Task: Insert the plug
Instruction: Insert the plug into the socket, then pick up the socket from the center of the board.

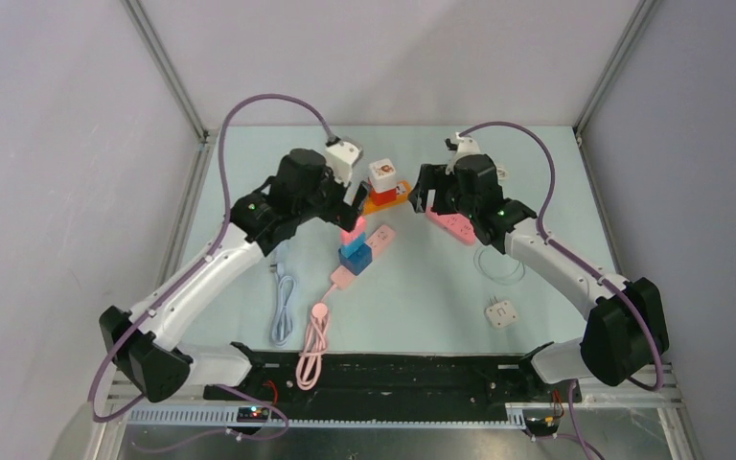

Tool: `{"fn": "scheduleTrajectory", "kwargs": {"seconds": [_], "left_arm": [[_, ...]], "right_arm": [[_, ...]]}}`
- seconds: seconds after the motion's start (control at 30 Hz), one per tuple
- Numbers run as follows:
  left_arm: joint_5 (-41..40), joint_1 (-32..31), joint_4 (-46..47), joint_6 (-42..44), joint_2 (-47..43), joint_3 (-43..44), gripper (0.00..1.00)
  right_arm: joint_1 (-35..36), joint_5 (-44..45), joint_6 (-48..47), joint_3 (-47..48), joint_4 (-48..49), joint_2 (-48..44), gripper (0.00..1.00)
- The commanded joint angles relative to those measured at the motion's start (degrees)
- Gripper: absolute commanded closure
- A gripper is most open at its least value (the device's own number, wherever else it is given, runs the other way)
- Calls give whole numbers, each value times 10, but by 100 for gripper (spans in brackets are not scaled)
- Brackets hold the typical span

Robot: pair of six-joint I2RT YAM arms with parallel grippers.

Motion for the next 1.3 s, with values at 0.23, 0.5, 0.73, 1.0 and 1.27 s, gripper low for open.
{"fn": "scheduleTrajectory", "kwargs": {"seconds": [0.23, 0.5, 0.73, 1.0, 1.27], "left_arm": [[0, 214, 31, -228, 28, -16, 0], [22, 287, 31, -262, 161, -65, 0], [-4, 322, 30, -285, 259, -37, 12], [-17, 336, 28, -281, 318, -13, 19], [21, 346, 23, -279, 357, 19, 44]], "right_arm": [[-9, 7, 6, 2, -6, -23, 16], [-22, -1, 7, 3, -5, -16, 16], [-37, -1, 7, 2, -12, -12, 16], [-55, -17, 10, 2, -13, -11, 16], [-67, -26, 12, 3, 0, -10, 16]]}}
